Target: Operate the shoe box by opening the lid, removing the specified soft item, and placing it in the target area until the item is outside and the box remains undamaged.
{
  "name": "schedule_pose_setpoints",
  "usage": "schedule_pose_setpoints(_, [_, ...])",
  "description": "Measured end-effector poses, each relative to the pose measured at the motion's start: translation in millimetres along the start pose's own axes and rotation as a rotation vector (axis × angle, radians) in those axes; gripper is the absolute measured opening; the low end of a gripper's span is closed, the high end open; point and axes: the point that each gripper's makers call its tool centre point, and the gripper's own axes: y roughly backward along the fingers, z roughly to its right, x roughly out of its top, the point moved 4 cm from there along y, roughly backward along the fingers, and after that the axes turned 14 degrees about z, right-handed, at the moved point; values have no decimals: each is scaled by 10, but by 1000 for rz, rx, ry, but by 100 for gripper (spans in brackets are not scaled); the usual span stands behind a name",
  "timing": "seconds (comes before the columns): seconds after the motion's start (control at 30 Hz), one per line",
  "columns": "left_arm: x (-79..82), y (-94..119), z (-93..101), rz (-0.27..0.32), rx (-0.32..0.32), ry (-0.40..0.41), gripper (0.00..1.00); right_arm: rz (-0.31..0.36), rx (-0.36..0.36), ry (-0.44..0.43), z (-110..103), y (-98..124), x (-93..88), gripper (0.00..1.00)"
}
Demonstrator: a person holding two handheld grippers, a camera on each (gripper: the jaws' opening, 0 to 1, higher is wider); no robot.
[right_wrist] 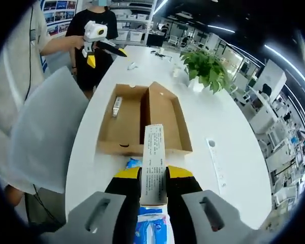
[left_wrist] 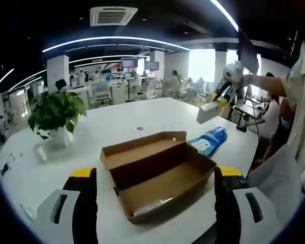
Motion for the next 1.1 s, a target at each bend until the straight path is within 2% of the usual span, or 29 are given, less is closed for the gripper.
schedule_pose_setpoints(0.27, [-16,27,-13,3,10,-10,100,-43,-3,-9,111,112,-278,16])
schedule_pose_setpoints(0.53, [-33,17,-8,-7,14,-14,99,-109,-5,-30,245,212,-638,16])
schedule_pose_setpoints(0.83, [-89,-1,48,-19,10,0,99,-153,-17,-61,359,247,-981,16])
schedule_pose_setpoints(1.1, [-140,8,65,-25,12,0,97,-189,-15,-104,381,187,-1329,16])
